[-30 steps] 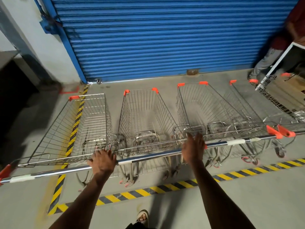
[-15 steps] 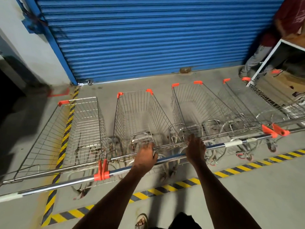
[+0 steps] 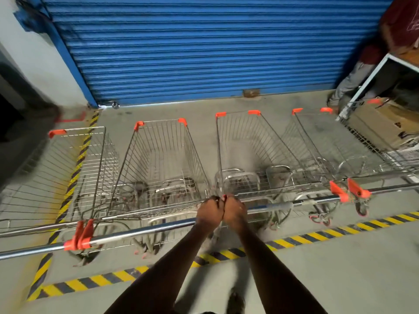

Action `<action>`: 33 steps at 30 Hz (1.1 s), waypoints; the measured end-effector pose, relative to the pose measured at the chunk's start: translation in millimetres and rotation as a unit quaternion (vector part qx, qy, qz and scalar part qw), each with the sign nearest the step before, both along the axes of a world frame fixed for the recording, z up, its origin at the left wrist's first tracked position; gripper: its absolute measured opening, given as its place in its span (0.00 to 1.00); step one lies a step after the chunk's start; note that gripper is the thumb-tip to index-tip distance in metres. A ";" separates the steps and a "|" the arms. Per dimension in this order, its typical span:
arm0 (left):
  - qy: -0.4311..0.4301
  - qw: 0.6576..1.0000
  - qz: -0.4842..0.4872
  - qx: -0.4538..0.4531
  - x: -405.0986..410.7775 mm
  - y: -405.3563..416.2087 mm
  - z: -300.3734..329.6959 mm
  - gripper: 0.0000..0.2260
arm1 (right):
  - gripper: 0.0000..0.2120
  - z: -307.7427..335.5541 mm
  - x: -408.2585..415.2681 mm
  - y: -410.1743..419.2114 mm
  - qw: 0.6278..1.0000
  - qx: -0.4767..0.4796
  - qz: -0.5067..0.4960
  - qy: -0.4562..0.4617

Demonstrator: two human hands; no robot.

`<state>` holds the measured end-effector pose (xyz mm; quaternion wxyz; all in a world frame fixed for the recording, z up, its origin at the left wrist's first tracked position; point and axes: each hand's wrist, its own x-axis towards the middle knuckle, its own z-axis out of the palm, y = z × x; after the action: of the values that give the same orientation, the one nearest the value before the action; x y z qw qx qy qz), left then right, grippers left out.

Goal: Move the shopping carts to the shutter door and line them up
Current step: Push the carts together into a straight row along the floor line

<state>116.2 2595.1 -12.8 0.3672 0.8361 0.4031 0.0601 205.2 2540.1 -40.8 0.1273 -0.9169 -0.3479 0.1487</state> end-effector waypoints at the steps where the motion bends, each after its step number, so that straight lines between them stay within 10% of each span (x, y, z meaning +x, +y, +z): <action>1: 0.018 0.999 0.018 0.021 6.0 -4.2 -3.1 0.19 | 0.09 -0.9 2.4 -1.1 1.000 0.000 0.011 0.009; 8: 0.073 0.978 0.047 0.187 6.5 -22.6 -20.2 0.27 | 0.25 -25.9 19.6 -27.9 0.994 0.050 0.087 -0.031; 19: 0.052 0.951 -0.091 0.291 58.1 -88.7 -32.3 0.16 | 0.20 -46.6 108.5 -123.6 0.960 0.066 0.165 -0.216; 33: 0.074 0.973 -0.064 0.208 125.3 -189.5 -32.4 0.31 | 0.24 -26.9 211.4 -261.8 0.987 0.083 0.092 -0.098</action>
<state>241.5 2405.6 -45.2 0.1575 0.9204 0.3534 0.0567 416.5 2278.3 -67.7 0.1540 -0.8772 -0.4530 0.0396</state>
